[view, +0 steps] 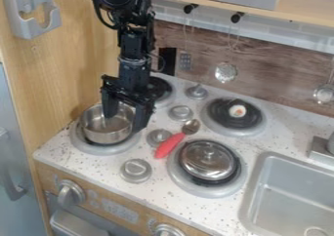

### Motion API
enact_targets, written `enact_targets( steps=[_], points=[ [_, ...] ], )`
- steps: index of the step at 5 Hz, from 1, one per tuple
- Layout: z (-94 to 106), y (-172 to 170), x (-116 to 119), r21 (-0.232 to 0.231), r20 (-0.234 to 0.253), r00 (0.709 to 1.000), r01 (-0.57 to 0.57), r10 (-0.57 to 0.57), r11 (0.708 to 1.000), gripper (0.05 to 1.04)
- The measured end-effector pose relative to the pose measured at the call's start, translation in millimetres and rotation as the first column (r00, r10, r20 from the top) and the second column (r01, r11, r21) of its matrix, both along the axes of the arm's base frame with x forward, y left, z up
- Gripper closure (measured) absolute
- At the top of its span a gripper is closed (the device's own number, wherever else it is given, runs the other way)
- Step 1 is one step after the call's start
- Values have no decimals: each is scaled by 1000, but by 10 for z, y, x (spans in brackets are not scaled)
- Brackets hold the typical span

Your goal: Covered the pot on the bottom left corner with the lid

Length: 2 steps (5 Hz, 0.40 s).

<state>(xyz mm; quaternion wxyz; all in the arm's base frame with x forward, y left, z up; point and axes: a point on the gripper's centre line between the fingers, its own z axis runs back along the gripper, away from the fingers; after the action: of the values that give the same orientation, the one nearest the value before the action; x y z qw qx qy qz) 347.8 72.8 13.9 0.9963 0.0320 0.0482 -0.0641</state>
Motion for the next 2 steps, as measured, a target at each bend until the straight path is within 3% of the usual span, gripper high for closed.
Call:
enact_targets(
  steps=[1, 2],
  points=[
    [-153, -15, -54, -15, -42, 999, 2, -2, 1000, 85],
    [-209, -215, 87, -44, 16, 995, 101, -101, 994, 85]
  ],
)
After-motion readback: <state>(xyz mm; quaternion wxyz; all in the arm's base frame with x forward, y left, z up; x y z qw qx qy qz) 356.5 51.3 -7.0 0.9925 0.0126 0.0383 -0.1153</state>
